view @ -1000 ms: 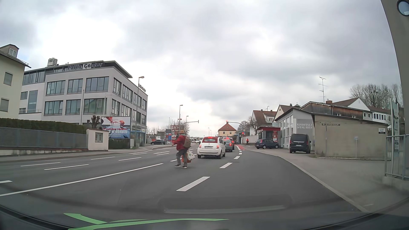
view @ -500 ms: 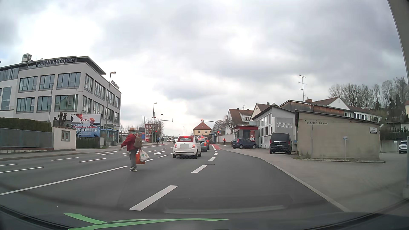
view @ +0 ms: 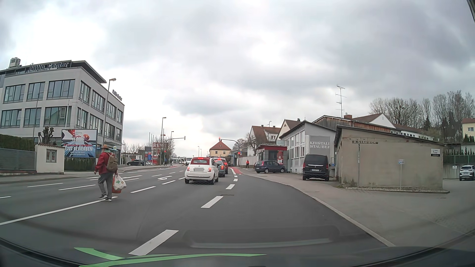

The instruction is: Follow the waypoints while adhering to traffic rules and regulations

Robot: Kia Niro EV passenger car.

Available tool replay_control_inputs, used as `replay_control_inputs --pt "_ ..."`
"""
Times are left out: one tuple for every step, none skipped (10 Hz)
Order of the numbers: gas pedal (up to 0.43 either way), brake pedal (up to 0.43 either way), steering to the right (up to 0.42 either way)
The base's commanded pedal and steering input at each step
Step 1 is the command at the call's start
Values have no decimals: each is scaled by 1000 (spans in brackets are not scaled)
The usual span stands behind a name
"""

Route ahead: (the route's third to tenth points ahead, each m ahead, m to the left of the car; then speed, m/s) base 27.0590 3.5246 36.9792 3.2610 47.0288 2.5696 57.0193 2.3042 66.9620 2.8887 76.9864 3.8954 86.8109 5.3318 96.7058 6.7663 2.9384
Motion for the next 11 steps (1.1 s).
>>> replay_control_inputs --pt "0 116 66" --pt "0 116 51" --pt "0 116 40" --pt "0 116 29" --pt "0 116 20" --pt "0 116 15" --pt "0 116 8" --pt "0 116 5" --pt "0 116 4" --pt "0 116 3" --pt "0 110 -1"
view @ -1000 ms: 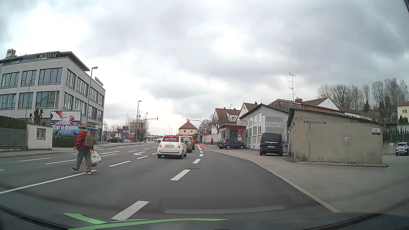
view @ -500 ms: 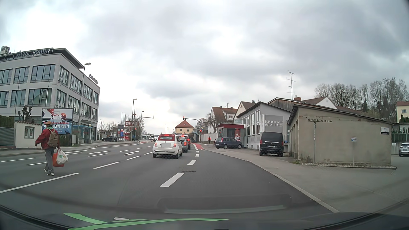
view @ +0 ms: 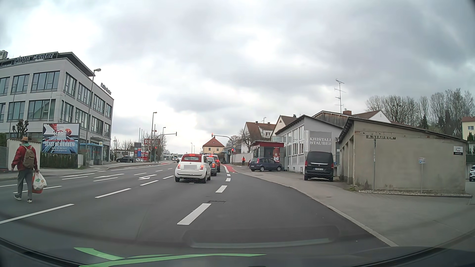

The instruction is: Follow the waypoints while adhering to traffic rules and regulations

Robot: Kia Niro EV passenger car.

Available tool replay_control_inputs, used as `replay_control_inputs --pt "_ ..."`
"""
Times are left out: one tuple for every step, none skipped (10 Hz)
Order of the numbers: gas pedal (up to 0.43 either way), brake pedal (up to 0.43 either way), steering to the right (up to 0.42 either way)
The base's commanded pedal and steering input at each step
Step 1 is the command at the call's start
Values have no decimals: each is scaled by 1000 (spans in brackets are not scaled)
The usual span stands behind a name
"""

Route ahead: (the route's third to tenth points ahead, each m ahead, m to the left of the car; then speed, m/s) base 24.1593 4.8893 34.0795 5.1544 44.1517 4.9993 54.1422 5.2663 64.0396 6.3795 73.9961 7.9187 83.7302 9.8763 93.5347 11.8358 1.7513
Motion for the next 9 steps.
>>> replay_control_inputs --pt "0 104 -8" --pt "0 104 -12" --pt "0 98 -14" --pt "0 91 -14" --pt "0 91 -14" --pt "0 91 -14" --pt "0 91 -14" --pt "0 91 -14" --pt "0 85 -15"
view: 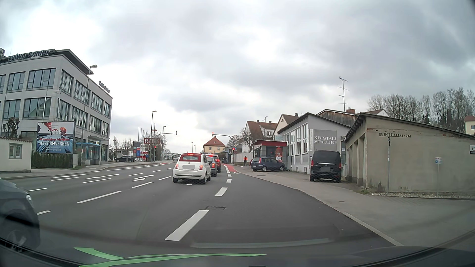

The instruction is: Follow the waypoints while adhering to traffic rules and regulations

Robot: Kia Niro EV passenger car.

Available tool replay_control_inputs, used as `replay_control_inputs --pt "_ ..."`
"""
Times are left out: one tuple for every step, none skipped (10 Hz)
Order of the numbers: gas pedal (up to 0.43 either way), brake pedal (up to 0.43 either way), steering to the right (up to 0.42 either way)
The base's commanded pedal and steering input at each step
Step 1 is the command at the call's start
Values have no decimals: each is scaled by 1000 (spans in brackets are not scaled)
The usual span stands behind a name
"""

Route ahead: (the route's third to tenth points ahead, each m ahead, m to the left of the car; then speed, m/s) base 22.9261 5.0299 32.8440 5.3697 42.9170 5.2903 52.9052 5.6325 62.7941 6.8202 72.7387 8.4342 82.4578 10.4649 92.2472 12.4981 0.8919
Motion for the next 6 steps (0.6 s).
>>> replay_control_inputs --pt "0 85 -16" --pt "0 79 -19" --pt "0 73 -24" --pt "0 73 -29" --pt "0 73 -34" --pt "0 67 -37"
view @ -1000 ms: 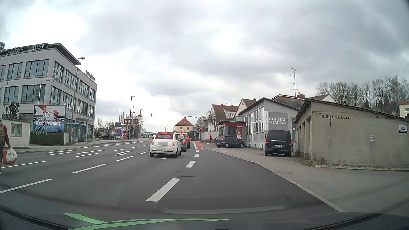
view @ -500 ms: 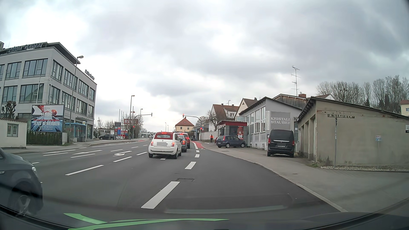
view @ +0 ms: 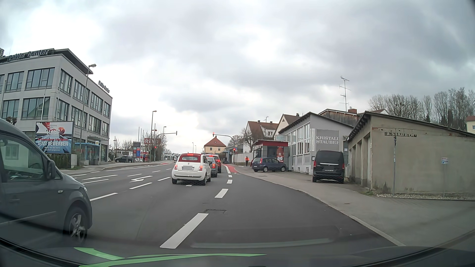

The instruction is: Follow the waypoints while adhering to traffic rules and regulations

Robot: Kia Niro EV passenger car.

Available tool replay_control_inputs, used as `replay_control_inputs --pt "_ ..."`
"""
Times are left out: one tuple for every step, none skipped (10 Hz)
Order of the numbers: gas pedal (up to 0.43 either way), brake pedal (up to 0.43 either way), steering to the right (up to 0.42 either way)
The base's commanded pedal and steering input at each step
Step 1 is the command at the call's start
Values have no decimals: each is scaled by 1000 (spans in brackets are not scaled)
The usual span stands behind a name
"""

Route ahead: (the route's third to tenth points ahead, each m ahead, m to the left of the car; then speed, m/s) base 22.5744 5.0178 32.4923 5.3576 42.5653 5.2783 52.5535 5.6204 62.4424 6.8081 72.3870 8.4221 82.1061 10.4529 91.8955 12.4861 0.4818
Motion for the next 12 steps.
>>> replay_control_inputs --pt "0 61 -39" --pt "0 61 -39" --pt "0 49 -41" --pt "0 30 -41" --pt "0 12 -45" --pt "0 6 -50" --pt "0 0 -58" --pt "0 0 -64" --pt "0 0 -68" --pt "0 0 -72" --pt "0 0 -78" --pt "0 0 -84"
